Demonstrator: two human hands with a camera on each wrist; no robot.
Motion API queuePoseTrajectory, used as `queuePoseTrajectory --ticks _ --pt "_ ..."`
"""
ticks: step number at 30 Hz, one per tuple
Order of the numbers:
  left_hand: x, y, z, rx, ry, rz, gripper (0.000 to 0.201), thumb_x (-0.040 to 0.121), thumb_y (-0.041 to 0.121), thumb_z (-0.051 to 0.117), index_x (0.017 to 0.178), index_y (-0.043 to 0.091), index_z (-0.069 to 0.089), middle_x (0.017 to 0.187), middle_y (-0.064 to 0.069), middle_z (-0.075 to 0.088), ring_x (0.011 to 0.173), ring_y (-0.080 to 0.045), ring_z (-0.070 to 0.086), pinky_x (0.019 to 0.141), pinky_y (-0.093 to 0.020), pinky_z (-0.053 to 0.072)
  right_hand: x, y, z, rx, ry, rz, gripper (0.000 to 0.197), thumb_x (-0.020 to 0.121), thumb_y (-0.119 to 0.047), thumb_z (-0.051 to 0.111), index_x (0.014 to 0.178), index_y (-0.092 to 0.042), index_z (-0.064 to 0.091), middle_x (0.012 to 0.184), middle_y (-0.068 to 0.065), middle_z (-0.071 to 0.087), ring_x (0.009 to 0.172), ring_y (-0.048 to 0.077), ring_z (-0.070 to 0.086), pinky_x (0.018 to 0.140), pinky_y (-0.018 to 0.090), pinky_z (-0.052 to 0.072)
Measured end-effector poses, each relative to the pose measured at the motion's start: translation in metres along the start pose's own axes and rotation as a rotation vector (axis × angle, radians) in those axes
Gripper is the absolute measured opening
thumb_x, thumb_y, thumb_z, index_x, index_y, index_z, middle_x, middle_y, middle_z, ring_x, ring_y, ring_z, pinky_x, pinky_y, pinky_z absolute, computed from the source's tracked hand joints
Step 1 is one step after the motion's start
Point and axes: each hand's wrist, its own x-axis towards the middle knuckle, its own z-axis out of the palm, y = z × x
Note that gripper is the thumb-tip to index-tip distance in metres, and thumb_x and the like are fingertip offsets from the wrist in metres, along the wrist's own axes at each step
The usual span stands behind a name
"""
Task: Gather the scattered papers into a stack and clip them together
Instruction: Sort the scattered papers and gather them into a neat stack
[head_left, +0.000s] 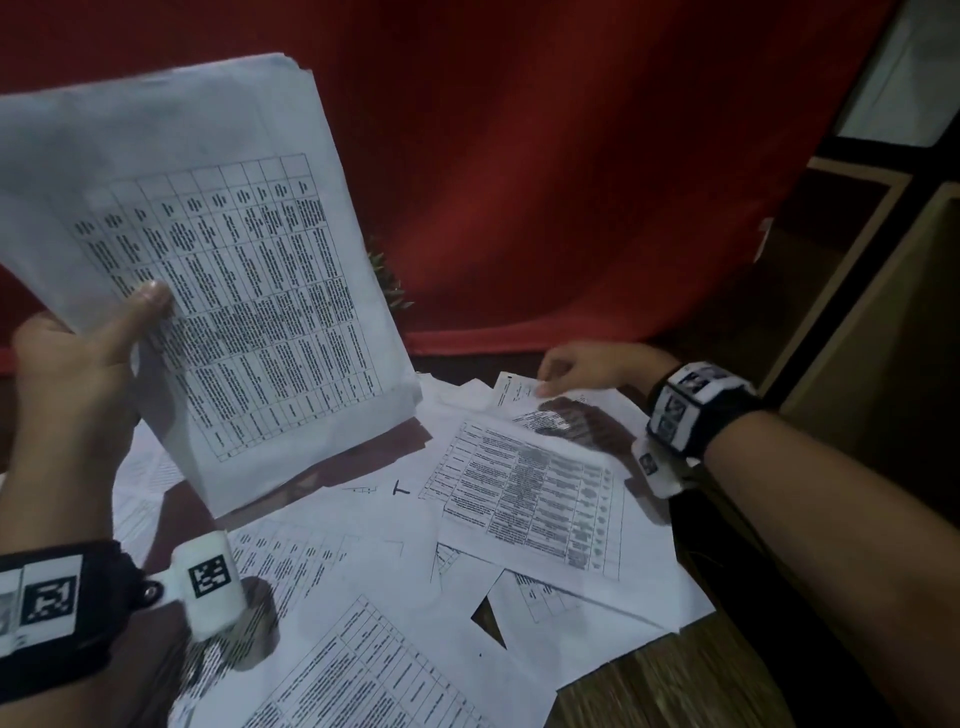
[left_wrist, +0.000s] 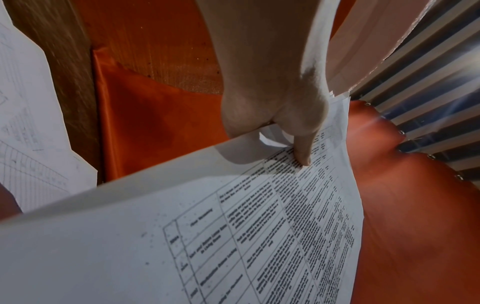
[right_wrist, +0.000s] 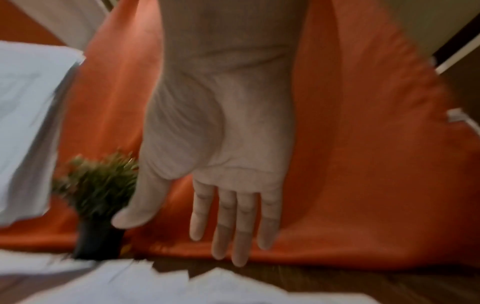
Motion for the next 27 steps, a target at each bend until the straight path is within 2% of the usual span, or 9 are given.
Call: queuePoseTrajectory --ticks 2,4,7,11,15,18,21,22,27 --pt "0.002 -0.004 0.002 -0.049 0.053 -0.004 0.073 0.085 0.068 0.076 0.14 0.022 0.065 0.138 -0.003 0.07 0.127 -0.03 0.067 0.105 -0.061 0.049 0.008 -0.01 0.029 -0.06 -0.039 0.005 0.062 0.085 -0.055 0.077 0.133 -0.02 0.06 0.119 -0.004 0.065 0.104 0.017 0.063 0.094 0.032 0.05" --pt "0.003 -0.004 0.003 -0.067 0.051 -0.001 0.073 0.082 0.069 0.077 0.138 0.023 0.067 0.137 -0.003 0.071 0.126 -0.027 0.068 0.105 -0.057 0.049 0.018 -0.017 0.054 -0.109 -0.097 0.006 0.069 0.079 -0.057 0.082 0.134 -0.024 0.056 0.121 -0.004 0.062 0.107 0.019 0.061 0.094 0.033 0.051" --pt "-0.002 0.0 0.007 -0.027 0.019 -0.014 0.074 0.083 0.071 0.075 0.139 0.024 0.065 0.135 -0.001 0.072 0.122 -0.026 0.07 0.096 -0.054 0.053 0.029 -0.021 0.073 -0.175 -0.132 0.012 0.058 0.073 -0.057 0.086 0.113 -0.03 0.055 0.111 -0.009 0.062 0.102 0.02 0.061 0.09 0.04 0.053" --pt "-0.003 0.002 0.005 -0.073 0.081 -0.036 0.08 0.076 0.073 0.079 0.138 0.024 0.066 0.133 0.0 0.073 0.122 -0.023 0.071 0.085 -0.037 0.062 0.031 -0.034 0.068 -0.2 -0.219 -0.029 0.03 0.085 -0.039 0.082 0.104 -0.021 0.069 0.103 -0.002 0.074 0.096 0.022 0.07 0.089 0.04 0.058" --pt "-0.008 0.005 0.008 -0.111 0.119 -0.015 0.068 0.078 0.068 0.082 0.131 0.026 0.071 0.135 -0.003 0.072 0.114 -0.012 0.074 0.081 -0.03 0.066 0.023 -0.034 0.053 -0.495 -0.159 0.048 0.014 0.082 -0.024 0.081 0.083 -0.015 0.071 0.081 0.0 0.072 0.075 0.022 0.069 0.076 0.04 0.062" --pt "-0.021 0.02 0.02 -0.077 0.068 -0.044 0.074 0.071 0.071 0.085 0.129 0.029 0.072 0.13 0.005 0.075 0.115 -0.013 0.073 0.076 -0.031 0.066 0.025 -0.038 0.053 -0.596 -0.079 0.067 0.032 0.073 -0.02 0.083 0.1 -0.011 0.069 0.092 0.002 0.072 0.07 0.019 0.063 0.062 0.03 0.052" --pt "-0.035 0.036 0.033 -0.106 0.051 0.048 0.018 0.087 0.048 0.081 0.104 0.052 0.079 0.107 0.02 0.079 0.099 -0.004 0.076 0.074 -0.022 0.065 0.036 -0.033 0.055 -0.469 -0.127 -0.017 0.039 0.066 -0.018 0.087 0.1 -0.011 0.067 0.097 0.005 0.071 0.079 0.023 0.067 0.071 0.037 0.059" --pt "-0.038 0.04 0.035 -0.12 0.057 0.088 0.016 0.088 0.044 0.08 0.1 0.055 0.078 0.104 0.021 0.079 0.098 -0.003 0.076 0.074 -0.022 0.065 0.039 -0.027 0.055 -0.455 -0.105 -0.028 0.038 0.067 -0.021 0.085 0.099 -0.011 0.067 0.098 0.005 0.071 0.084 0.024 0.068 0.078 0.042 0.061" --pt "-0.026 0.029 0.011 -0.115 0.004 -0.023 0.078 0.075 0.071 0.082 0.137 0.026 0.067 0.133 0.002 0.073 0.122 -0.022 0.071 0.095 -0.048 0.062 0.033 -0.024 0.059 -0.401 -0.005 -0.083 0.029 0.081 -0.014 0.076 0.107 -0.008 0.064 0.109 0.004 0.066 0.097 0.023 0.062 0.083 0.031 0.049"
